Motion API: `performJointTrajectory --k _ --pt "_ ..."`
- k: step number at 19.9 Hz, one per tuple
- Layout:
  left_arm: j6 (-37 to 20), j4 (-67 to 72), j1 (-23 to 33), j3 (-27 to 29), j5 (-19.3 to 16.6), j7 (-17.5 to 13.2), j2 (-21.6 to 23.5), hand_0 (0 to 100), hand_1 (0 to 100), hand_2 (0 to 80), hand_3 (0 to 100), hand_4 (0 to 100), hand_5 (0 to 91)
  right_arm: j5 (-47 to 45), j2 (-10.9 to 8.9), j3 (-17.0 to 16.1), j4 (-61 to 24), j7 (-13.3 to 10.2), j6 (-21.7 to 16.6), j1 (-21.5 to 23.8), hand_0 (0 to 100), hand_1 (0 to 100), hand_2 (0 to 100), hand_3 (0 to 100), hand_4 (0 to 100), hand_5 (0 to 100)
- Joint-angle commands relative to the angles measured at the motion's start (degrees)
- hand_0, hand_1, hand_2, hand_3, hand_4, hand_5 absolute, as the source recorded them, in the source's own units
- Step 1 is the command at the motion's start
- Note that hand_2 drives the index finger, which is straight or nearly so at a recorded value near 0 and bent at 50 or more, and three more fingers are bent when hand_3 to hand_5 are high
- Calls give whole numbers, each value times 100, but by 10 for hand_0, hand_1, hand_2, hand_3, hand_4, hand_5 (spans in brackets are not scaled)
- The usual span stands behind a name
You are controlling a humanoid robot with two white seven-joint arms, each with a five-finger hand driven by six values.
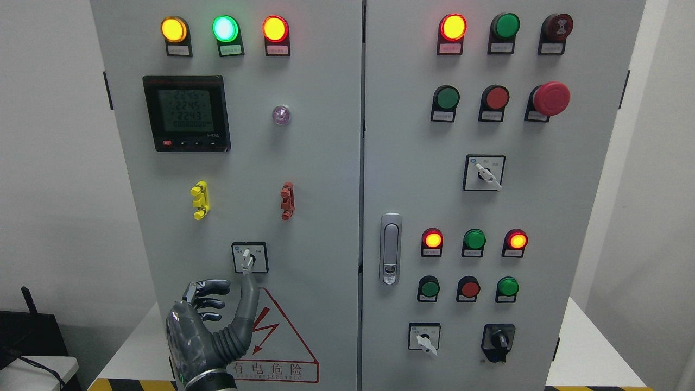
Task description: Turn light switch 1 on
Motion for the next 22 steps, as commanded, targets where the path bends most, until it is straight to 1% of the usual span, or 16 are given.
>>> performJointTrajectory --k 1,11,14,22 --pt "55 212 -118 -66 25 27 -62 115 527 523 625 685 618 -105 0 0 4 6 -1 0 120 389 0 0 0 0" --pt "169 362 -285 -40 43 36 -80 136 509 522 623 686 618 -97 0 0 -5 -3 -1 0 120 389 0 0 0 0" --pt "221 370 -355 -40 227 44 -89 140 503 522 625 686 619 -97 0 0 -4 -3 -1 0 120 389 0 0 0 0" --pt "283 388 -443 -49 245 97 -89 152 494 523 630 688 619 -97 0 0 -4 6 -1 0 120 389 0 0 0 0"
